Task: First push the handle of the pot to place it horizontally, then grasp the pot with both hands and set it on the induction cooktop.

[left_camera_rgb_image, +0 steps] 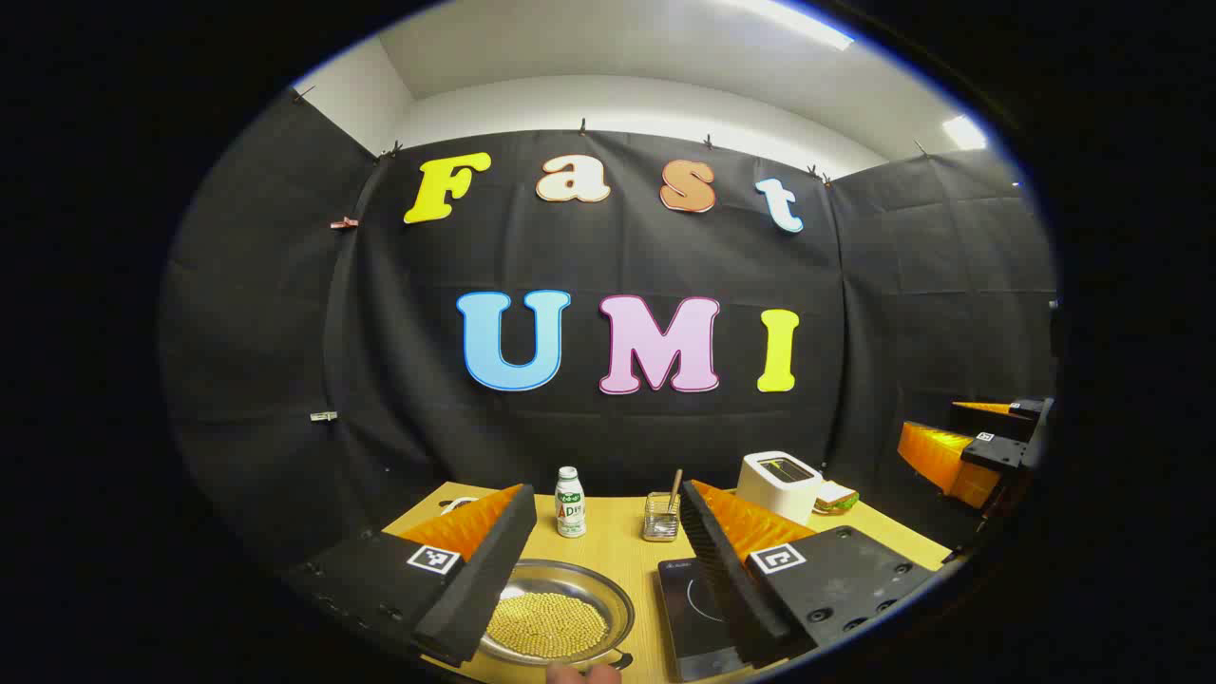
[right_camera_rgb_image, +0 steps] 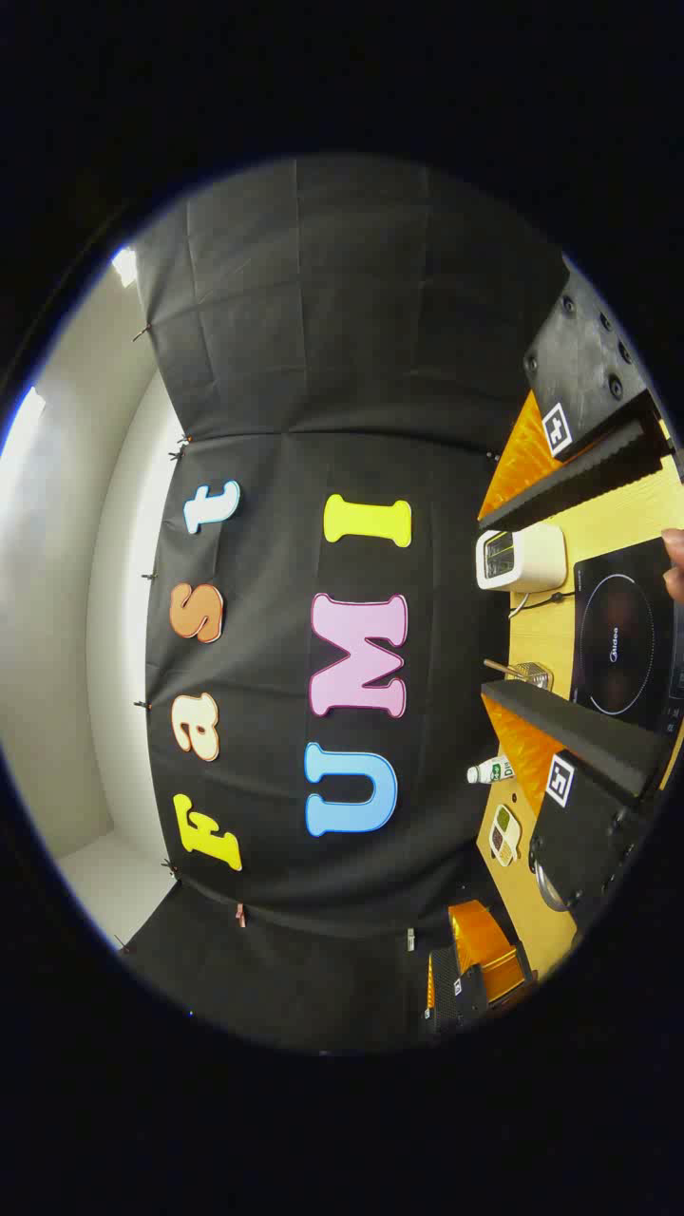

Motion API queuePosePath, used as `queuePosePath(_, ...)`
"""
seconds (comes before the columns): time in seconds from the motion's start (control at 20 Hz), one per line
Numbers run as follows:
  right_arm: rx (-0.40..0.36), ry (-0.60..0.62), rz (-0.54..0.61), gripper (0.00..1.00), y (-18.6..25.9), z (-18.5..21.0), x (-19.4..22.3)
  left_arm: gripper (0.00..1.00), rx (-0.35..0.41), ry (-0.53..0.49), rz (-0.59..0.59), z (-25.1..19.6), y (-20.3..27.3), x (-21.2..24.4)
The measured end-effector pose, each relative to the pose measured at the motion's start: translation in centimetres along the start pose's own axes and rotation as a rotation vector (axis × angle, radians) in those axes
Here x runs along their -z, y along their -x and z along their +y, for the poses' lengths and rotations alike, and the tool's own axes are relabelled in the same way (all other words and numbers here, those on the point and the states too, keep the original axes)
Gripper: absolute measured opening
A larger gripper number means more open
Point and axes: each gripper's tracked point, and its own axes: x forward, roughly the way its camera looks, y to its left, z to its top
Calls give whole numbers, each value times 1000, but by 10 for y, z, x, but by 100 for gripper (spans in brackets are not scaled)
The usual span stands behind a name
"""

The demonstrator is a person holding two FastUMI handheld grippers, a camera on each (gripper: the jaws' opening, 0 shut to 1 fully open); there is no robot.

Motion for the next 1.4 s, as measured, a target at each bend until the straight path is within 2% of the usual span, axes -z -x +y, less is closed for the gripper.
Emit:
queuePosePath(1.2, 10, 4, -15, 97, 5, -10, -3, 93, 16, -18, -39, -4, 15, -12)
queuePosePath(1.25, 10, 5, -15, 97, 7, -10, -3, 75, 25, -20, -48, -4, 16, -15)
queuePosePath(1.4, 9, 11, -14, 97, 7, -10, -2, 23, 115, -29, -10, -16, 18, -5)
